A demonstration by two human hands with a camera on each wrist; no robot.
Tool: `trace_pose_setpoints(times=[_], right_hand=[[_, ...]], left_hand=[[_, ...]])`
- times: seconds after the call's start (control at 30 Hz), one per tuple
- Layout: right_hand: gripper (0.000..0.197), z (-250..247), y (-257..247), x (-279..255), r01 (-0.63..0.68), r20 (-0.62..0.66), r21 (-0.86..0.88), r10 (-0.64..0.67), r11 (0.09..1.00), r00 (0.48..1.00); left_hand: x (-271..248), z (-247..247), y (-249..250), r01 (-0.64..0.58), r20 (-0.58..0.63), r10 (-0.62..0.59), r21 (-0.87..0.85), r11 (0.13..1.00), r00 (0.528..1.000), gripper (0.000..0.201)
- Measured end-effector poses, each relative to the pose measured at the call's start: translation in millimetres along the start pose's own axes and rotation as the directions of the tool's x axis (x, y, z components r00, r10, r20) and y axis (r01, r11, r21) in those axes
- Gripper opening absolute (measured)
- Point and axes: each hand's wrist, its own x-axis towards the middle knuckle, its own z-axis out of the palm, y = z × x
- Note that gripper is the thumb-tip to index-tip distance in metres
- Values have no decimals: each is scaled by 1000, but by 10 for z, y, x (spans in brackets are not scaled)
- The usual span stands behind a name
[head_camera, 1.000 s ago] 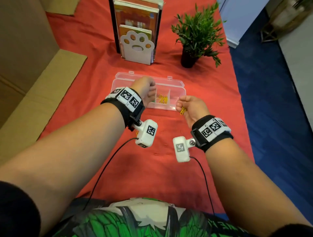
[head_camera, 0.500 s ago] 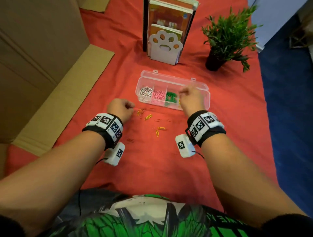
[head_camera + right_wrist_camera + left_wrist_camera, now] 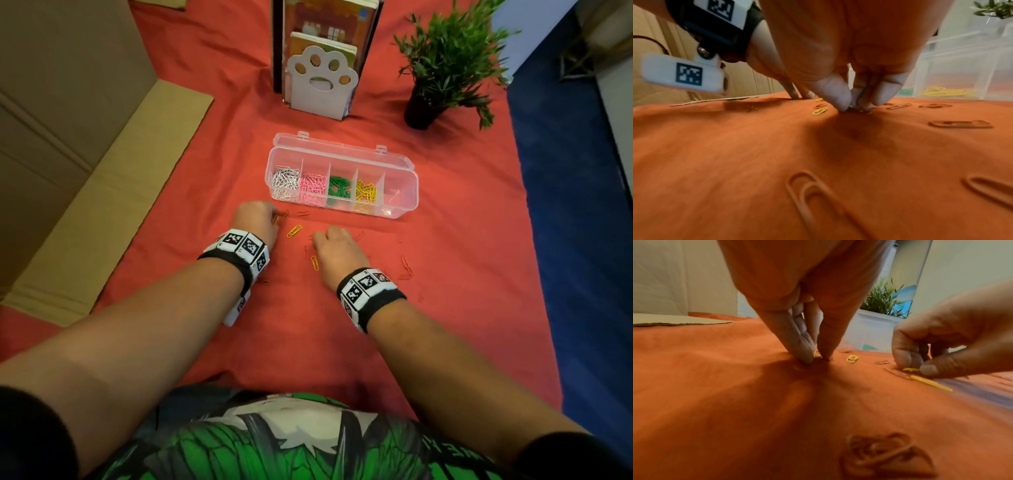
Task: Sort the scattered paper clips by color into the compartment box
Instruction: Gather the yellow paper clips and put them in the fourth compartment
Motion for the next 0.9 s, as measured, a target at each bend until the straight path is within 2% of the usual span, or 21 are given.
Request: trace_pose_setpoints(times=[0.07, 0.23, 0.3, 0.4, 0.47, 0.57, 0.67, 0.73, 0.77, 0.83, 0.87, 0.9], right_hand=[[31, -16, 34, 10, -24, 17, 44, 23, 999, 1000], [31, -36, 71, 3, -140, 46, 353, 133, 925, 990], [29, 0, 15, -14, -143, 52, 349, 133, 926, 990], [30, 49, -93, -47, -135, 75, 226, 122, 965, 990], [34, 58, -166, -64, -103, 82, 90, 96, 991, 992], [33, 51, -265, -69, -87, 68, -24, 88, 996, 994], [31, 58, -274, -59, -118, 54, -21, 119, 993, 991], [31, 68, -236, -87, -117, 53, -39, 119, 992, 991], [30, 73, -202, -109, -108, 54, -50, 111, 993, 992], [28, 65, -114, -143, -102, 81, -16, 103, 995, 991], [27, 53, -58, -156, -123, 103, 35, 119, 992, 988], [26, 37, 7, -152, -168, 130, 100, 154, 981, 979]], left_hand=[[18, 17, -35, -12, 15, 11, 32, 999, 1000, 27], [30, 42, -108, 27, -9, -27, -42, 999, 1000, 31], [15, 40, -111, 35, -13, -36, -62, 997, 999, 29], [-24, 35, -106, 122, 19, -120, -170, 978, 993, 23], [-45, 36, -82, 238, 100, -216, -387, 891, 971, 15], [-59, 24, -13, 423, 261, -340, -663, 617, 904, 21], [-103, -23, 90, 494, 401, -305, -792, 358, 864, 22], [-121, -44, 126, 529, 472, -256, -812, 247, 844, 23], [-124, -56, 139, 545, 494, -248, -811, 214, 833, 23], [-96, -46, 172, 554, 502, -257, -807, 204, 826, 22], [-82, -38, 199, 550, 490, -270, -801, 235, 829, 21], [-57, -16, 212, 525, 446, -287, -783, 333, 848, 20]])
